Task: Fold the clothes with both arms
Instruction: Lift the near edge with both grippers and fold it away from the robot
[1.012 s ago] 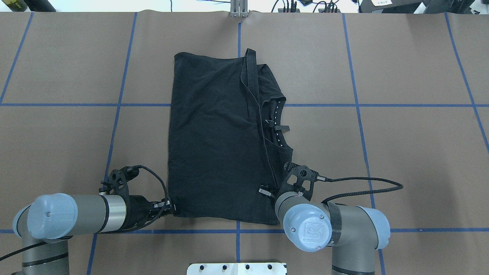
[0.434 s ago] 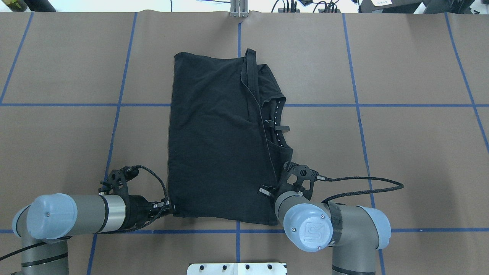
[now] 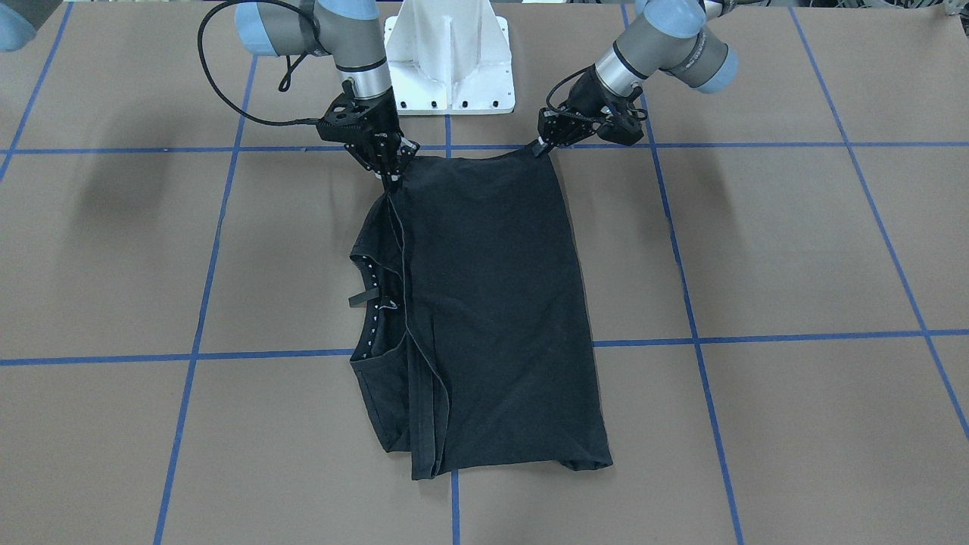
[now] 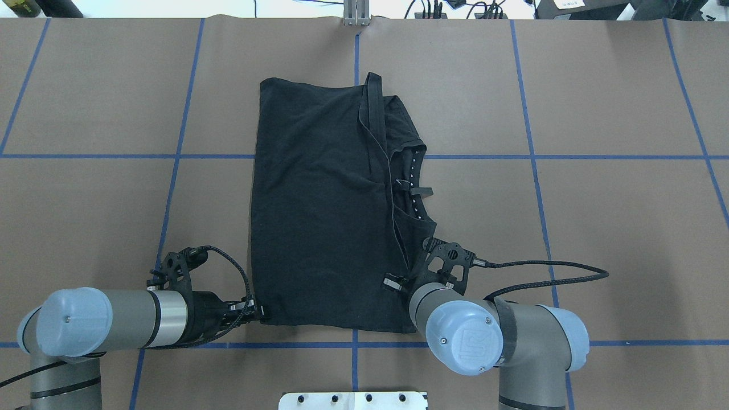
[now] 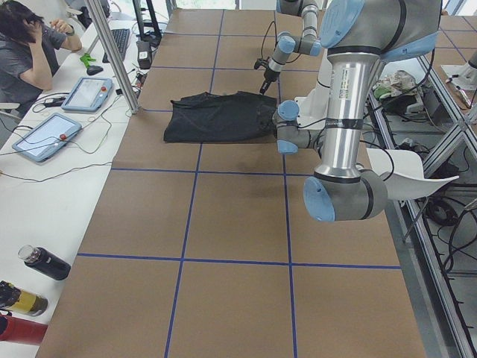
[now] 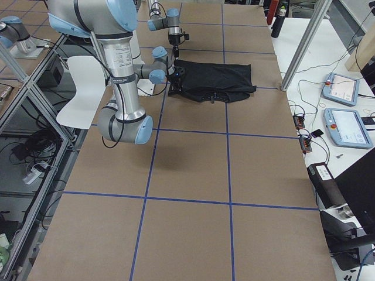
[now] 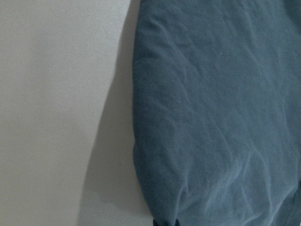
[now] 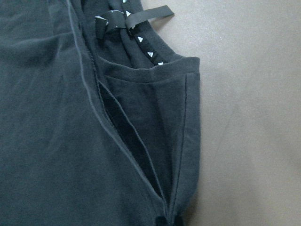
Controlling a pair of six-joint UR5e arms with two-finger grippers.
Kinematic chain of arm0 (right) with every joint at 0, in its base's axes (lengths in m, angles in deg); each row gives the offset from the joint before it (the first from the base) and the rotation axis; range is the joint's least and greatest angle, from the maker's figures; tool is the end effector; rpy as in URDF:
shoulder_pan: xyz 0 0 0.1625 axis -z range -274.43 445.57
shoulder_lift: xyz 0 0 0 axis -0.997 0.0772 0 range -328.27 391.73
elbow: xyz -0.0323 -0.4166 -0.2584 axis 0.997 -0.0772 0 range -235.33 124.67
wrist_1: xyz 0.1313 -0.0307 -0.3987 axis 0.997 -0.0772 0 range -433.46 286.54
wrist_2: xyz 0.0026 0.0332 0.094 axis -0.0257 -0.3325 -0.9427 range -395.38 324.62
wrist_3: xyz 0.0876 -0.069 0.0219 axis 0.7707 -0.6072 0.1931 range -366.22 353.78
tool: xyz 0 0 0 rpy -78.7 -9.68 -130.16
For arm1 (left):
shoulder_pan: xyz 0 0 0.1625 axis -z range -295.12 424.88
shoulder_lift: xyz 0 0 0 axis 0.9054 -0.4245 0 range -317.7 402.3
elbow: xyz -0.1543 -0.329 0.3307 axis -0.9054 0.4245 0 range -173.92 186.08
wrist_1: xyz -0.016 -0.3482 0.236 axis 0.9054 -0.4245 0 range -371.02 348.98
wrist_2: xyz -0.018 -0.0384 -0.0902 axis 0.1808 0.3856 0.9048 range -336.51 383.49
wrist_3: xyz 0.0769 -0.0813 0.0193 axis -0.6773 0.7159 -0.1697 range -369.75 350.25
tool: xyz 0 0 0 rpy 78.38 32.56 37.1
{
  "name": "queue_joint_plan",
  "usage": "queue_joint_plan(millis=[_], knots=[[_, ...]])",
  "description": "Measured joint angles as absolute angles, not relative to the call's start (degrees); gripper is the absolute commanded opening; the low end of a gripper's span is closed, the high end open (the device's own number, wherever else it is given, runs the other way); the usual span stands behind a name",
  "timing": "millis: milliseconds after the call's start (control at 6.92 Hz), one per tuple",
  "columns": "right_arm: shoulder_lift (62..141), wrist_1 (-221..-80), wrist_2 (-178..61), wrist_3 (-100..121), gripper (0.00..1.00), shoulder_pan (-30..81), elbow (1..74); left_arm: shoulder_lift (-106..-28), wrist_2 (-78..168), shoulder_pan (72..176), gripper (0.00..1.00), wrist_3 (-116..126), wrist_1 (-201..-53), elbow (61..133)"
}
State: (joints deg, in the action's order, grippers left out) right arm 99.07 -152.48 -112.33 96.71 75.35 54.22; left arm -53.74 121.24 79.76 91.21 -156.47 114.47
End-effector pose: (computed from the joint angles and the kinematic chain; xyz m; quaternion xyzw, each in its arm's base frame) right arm -0.5951 -0.2688 0.3342 0.0911 -0.4470 0.2281 0.8601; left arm 0.4950 -0.2536 0.4076 -0.0299 0.6420 -0.1287 0.7553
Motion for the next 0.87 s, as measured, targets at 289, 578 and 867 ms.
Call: queue_joint_plan(millis=[289, 578, 867], knots=[[101.72, -152.49, -113.69, 96.54, 0.00, 75.61, 60.38, -52.01, 123.41, 80.10, 0.00, 91.23, -156.19, 120.19], [106.84, -152.70, -114.46, 96.58, 0.00, 79.40, 69.57, -47.76, 124.31, 79.77, 0.00, 91.76, -156.11, 127.65], [107.97, -154.53, -114.48, 96.61, 0.00, 82.06, 74.46, -46.18, 124.72, 79.66, 0.00, 92.02, -155.61, 131.31]])
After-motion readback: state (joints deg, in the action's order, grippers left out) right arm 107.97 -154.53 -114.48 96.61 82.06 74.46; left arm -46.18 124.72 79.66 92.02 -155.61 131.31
